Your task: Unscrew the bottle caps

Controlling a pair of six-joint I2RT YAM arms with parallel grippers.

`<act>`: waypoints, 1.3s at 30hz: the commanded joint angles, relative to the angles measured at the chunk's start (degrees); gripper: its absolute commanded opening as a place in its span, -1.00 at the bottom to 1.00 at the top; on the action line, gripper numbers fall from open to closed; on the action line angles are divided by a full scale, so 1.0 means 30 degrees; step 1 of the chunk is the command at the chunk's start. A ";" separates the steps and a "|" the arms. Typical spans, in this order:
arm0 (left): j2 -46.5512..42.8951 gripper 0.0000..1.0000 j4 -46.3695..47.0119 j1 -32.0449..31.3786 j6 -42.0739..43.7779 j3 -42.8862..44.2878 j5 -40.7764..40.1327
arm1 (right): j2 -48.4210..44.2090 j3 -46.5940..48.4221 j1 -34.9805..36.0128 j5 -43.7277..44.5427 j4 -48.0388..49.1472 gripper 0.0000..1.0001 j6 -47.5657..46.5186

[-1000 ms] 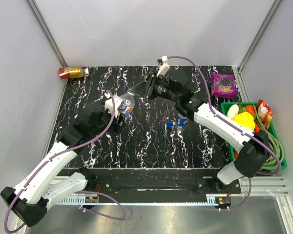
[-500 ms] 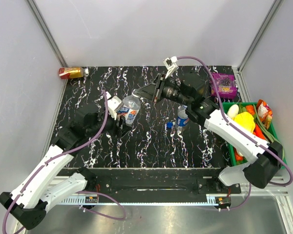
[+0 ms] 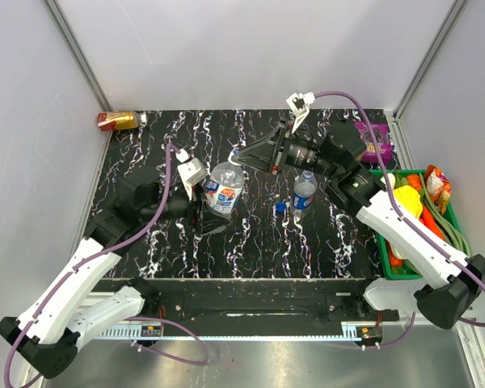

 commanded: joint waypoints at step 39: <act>0.0696 -0.67 0.2382 -0.0092 -0.0728 0.0764 0.6233 | -0.3728 -0.2025 0.0095 -0.1361 0.3549 0.52 -0.1354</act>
